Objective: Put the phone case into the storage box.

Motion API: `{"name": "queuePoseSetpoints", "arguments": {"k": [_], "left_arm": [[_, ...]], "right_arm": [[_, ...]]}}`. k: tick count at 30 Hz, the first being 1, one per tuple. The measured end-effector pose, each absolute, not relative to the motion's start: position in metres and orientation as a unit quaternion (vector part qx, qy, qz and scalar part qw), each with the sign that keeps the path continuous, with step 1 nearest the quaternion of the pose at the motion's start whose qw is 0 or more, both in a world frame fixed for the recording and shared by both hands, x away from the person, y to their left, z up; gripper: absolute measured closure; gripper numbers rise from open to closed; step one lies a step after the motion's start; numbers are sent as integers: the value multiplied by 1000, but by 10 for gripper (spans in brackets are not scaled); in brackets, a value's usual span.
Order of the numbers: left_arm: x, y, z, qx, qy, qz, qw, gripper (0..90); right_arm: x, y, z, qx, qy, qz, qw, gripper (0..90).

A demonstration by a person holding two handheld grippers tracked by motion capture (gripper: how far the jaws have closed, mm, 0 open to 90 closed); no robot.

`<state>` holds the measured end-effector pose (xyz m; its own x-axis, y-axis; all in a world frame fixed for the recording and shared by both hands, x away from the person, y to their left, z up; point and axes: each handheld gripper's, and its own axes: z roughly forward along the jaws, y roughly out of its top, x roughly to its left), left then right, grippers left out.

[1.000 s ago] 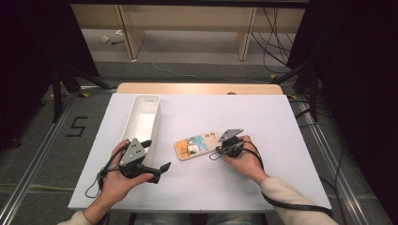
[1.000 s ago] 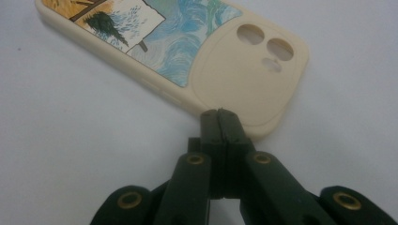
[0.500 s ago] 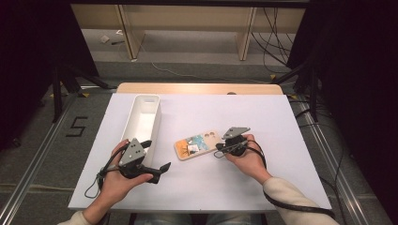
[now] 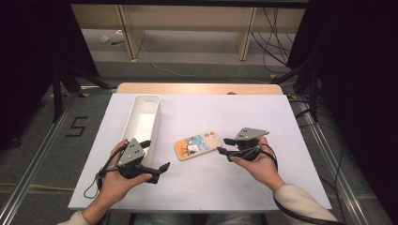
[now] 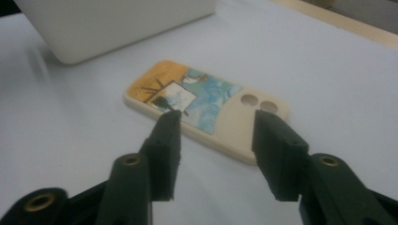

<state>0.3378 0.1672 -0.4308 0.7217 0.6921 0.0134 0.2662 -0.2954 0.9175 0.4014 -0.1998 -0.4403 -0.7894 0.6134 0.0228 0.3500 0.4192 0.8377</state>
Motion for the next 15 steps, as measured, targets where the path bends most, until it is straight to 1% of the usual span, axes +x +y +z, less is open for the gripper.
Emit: {"name": "queuePoseSetpoints", "arguments": {"k": [5,7,15], "left_arm": [[338,167,-431,777,308,211,507,0],[338,167,-431,777,309,210,507,0],[339,167,-431,778,308,212,505,0]], "right_arm": [[389,-211,-433,292,812,481,152,330],[384,-216,-431,292,807,490,154,284],[368,-232,-428,281,803,499,162,196]]}}
